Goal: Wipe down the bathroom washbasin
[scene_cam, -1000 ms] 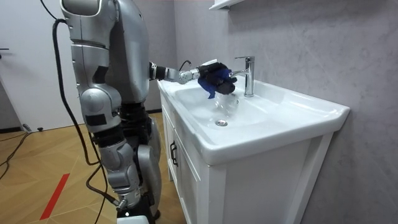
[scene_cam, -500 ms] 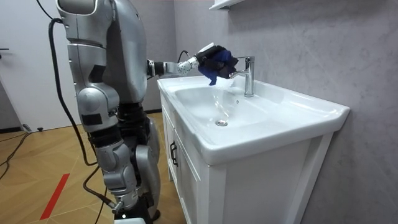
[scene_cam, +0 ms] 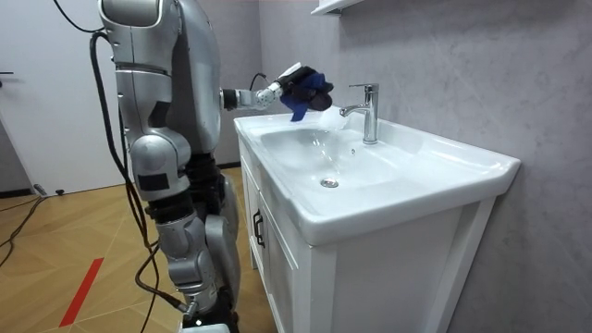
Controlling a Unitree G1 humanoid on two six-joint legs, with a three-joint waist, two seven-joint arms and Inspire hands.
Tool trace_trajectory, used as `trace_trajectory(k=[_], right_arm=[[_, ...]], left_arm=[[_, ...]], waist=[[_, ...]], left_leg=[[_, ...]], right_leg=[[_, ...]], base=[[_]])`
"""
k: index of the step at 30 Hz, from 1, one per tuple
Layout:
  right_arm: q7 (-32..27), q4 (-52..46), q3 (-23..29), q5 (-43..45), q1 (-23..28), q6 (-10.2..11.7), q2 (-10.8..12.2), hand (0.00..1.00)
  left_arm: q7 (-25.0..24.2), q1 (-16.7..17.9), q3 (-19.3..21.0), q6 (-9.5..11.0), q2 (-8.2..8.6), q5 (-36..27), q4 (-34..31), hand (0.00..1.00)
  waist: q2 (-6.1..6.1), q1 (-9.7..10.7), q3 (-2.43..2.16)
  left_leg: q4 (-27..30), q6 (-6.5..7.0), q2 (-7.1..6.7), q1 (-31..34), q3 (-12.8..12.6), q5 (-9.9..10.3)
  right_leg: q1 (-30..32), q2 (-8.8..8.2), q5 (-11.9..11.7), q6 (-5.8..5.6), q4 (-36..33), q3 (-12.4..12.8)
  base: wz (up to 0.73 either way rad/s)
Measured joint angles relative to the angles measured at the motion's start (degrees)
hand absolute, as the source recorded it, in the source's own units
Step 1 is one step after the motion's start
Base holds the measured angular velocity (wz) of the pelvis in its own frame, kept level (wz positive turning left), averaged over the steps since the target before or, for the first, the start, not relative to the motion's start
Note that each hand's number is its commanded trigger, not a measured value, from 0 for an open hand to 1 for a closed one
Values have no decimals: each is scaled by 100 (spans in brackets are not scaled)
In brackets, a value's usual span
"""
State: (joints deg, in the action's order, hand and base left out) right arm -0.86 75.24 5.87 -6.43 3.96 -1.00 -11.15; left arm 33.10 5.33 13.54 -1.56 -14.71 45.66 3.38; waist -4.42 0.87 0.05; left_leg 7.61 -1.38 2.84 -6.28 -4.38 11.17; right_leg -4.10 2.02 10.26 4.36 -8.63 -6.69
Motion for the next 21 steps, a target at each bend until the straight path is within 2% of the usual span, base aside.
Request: trace_trajectory(k=[2,5,11,17,21], right_arm=[[37,-46,-7,-6,-8,-31,2,0],[39,-60,-6,3,31,-34,1,0],[-8,-132,2,0,60,-26,-1,0],[-1,-147,2,53,86,-27,-18,0],[48,-192,3,200,169,-28,-31,0]], left_arm=[[-51,80,3,-92,0,0,28,100],[-81,92,52,-94,-3,1,222,100],[-85,94,238,-96,-3,4,738,100],[-85,94,389,-95,-3,2,813,100],[-82,95,529,-99,-4,2,854,100]], waist=[[5,-12,1],[3,-98,0],[-28,-148,-5],[-70,-216,-25],[-53,-237,-25]], left_leg=[[-1,0,-3,12,49,0],[0,0,-6,12,54,0],[22,-16,-19,71,77,-10],[23,-19,-60,65,140,-13],[20,-19,-73,65,140,-13]], right_leg=[[-7,-7,0,0,0,-54],[-16,-17,0,0,-1,-86],[15,-37,6,-16,2,-144],[23,-70,22,-54,4,-148],[14,-80,29,-67,2,-159]], base=[[11],[6],[5],[4],[0]])
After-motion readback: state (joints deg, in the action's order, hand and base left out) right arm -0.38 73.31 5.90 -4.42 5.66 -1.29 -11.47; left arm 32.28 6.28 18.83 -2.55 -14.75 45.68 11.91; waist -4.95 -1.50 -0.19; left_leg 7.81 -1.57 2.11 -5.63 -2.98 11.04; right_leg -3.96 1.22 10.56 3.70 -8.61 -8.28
